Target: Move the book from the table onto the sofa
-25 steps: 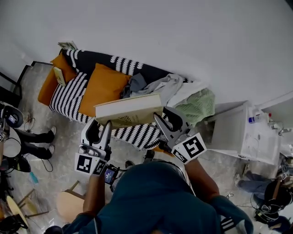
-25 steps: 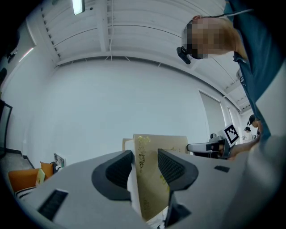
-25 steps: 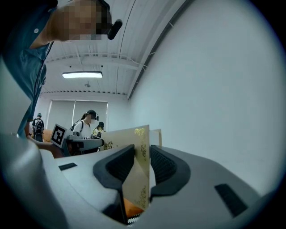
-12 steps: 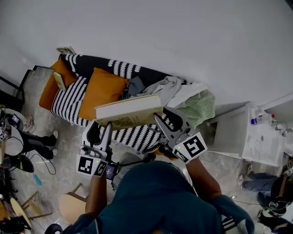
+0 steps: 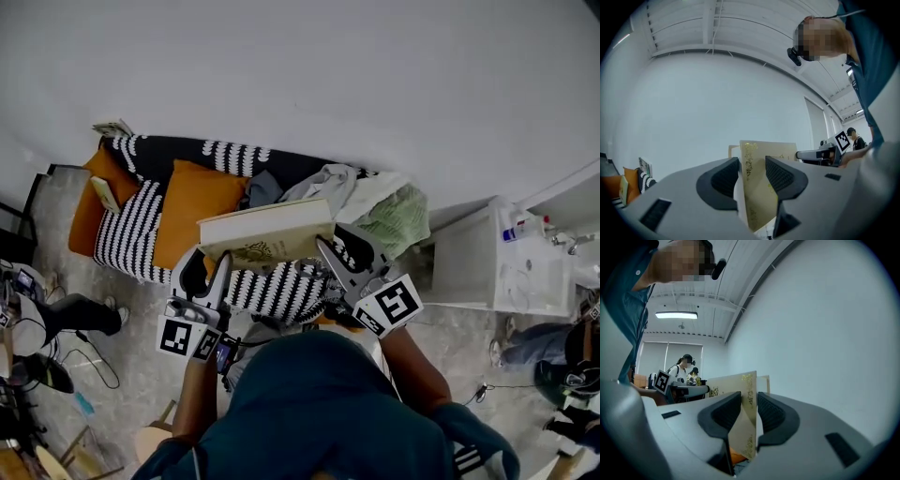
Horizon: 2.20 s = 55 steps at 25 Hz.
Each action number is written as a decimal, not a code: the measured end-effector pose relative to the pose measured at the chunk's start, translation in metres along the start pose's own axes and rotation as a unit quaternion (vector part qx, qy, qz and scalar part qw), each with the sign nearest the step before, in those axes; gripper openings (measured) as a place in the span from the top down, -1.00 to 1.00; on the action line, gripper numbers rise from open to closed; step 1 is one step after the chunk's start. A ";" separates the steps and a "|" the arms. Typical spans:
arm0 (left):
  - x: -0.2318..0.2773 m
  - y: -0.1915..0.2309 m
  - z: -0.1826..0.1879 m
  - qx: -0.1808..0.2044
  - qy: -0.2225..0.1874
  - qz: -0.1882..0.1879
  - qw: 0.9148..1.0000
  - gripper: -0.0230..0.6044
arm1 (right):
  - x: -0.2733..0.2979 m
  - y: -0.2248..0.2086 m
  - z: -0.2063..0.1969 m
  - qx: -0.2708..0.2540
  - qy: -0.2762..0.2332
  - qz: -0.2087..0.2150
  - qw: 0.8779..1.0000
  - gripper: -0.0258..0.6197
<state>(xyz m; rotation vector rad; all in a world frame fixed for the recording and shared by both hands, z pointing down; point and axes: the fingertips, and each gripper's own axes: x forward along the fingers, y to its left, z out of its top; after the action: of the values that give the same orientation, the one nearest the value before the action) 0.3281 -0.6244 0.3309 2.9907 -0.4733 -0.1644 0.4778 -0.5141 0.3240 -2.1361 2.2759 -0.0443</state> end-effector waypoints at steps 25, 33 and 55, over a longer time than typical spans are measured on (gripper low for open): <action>0.091 0.056 -0.016 -0.014 0.048 -0.147 0.988 0.37 | 0.037 -0.033 -0.019 0.029 0.016 -0.146 0.989 0.54; 0.117 0.059 -0.036 -0.015 0.076 -0.173 0.982 0.37 | 0.040 -0.053 -0.042 0.057 0.032 -0.175 0.982 0.54; 0.123 0.069 -0.091 -0.040 0.137 -0.147 0.979 0.37 | 0.050 -0.072 -0.099 0.105 0.086 -0.157 0.978 0.54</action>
<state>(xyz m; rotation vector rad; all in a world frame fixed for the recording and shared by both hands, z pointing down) 0.4346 -0.7199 0.4184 2.9213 0.0042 0.1998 0.5430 -0.5677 0.4260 -2.4297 1.8813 -0.4695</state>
